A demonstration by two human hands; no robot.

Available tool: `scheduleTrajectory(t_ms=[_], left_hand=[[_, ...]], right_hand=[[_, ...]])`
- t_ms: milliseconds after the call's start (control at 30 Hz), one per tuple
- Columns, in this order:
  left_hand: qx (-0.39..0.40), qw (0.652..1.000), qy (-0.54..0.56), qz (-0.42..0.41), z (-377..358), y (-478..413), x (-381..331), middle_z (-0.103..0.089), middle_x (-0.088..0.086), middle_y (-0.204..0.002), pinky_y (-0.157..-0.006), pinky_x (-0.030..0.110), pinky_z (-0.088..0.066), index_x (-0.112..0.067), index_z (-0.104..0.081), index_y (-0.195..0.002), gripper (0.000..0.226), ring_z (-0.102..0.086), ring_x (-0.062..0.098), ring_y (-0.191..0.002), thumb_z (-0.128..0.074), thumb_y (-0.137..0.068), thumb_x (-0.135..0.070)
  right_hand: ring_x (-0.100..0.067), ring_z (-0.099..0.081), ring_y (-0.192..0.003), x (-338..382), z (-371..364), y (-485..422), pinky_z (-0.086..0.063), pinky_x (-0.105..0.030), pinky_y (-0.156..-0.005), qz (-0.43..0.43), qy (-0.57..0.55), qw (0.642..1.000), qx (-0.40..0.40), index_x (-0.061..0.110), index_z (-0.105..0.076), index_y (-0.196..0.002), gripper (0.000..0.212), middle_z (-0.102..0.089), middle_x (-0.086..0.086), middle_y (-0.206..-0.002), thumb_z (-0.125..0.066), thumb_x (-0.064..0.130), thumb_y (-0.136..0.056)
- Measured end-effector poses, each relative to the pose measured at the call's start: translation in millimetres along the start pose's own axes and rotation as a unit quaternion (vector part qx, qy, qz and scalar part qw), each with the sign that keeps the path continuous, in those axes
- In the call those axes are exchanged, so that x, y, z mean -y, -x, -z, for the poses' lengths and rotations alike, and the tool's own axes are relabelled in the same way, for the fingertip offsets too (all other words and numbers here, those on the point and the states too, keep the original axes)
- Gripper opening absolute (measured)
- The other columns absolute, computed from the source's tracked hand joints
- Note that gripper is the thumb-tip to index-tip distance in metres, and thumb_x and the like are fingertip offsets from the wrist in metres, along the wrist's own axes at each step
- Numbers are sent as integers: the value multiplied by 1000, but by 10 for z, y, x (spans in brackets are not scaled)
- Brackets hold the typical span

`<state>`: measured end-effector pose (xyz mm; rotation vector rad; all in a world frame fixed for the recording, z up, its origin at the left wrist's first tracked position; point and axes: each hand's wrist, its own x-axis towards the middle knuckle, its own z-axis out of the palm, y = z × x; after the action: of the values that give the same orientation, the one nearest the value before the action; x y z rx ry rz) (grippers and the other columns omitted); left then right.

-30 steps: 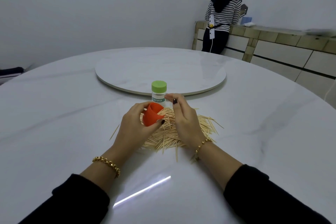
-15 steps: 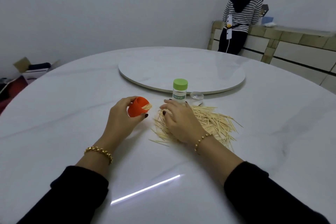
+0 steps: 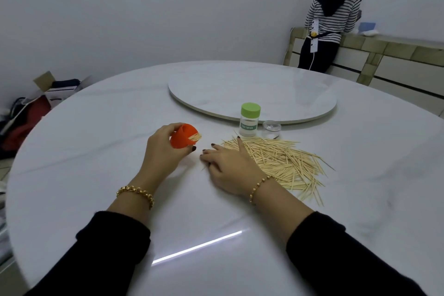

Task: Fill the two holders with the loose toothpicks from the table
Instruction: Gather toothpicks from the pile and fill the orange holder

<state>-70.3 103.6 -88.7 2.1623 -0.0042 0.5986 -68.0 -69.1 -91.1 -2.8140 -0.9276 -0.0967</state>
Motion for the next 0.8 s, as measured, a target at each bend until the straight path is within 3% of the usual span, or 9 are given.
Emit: scheduleTrajectory(t_ms=[200,267,400,467,533,633,800], left_hand=[[4,1000,5,10,-2,-2,19,-59,2,-122,-84,21,-36,-17,-57,-125,59,-47,9,-104,-83,-71,-17],[9,1000,8,8,-13,-2,13,-58,2,-122,-84,21,-36,-17,-57,-125,59,-47,9,-104,-83,-71,-17],[20,1000,11,5,-42,10,0,-58,2,-123,-83,20,-36,-17,-57,-125,59,-48,10,-105,-82,-72,-18],[27,1000,14,5,-69,20,-1,-57,1,-123,-82,18,-35,-17,-56,-126,59,-47,10,-105,-82,-72,-19],[33,999,14,6,-92,32,-6,-57,1,-124,-81,17,-35,-18,-56,-126,60,-47,10,-106,-82,-72,-20],[38,999,18,5,-98,49,-11,-57,0,-123,-76,10,-33,-18,-55,-126,60,-47,10,-106,-81,-73,-20],[35,999,20,2,-75,99,-36,-57,0,-121,-75,7,-31,-17,-57,-125,57,-47,8,-105,-81,-73,-19]], right_hand=[[-8,-41,-133,-321,146,53,-1,-47,-117,-57,15,997,-58,29,-71,-95,28,-65,14,-121,-44,24,-88],[-13,-52,-119,-389,158,63,-16,-41,-115,-70,-6,993,-92,28,-71,-100,28,-69,8,-108,-47,24,-87],[-19,-57,-103,-409,167,75,-36,-31,-100,-94,-45,988,-109,24,-68,-115,31,-71,2,-102,-50,22,-90],[-20,-61,-98,-436,146,78,-42,-27,-84,-100,-53,987,-113,25,-69,-115,31,-72,1,-101,-52,23,-89],[-19,-62,-99,-458,131,90,-44,-25,-79,-100,-61,987,-114,26,-69,-113,30,-71,3,-105,-53,23,-89],[-18,-58,-112,-441,116,125,-42,-33,-97,-66,-61,988,-122,21,-70,-112,29,-68,4,-118,-54,20,-88],[-11,-40,-133,-347,34,278,-17,-46,-116,-60,-48,991,-109,27,-65,-116,28,-53,5,-138,-50,27,-92]])
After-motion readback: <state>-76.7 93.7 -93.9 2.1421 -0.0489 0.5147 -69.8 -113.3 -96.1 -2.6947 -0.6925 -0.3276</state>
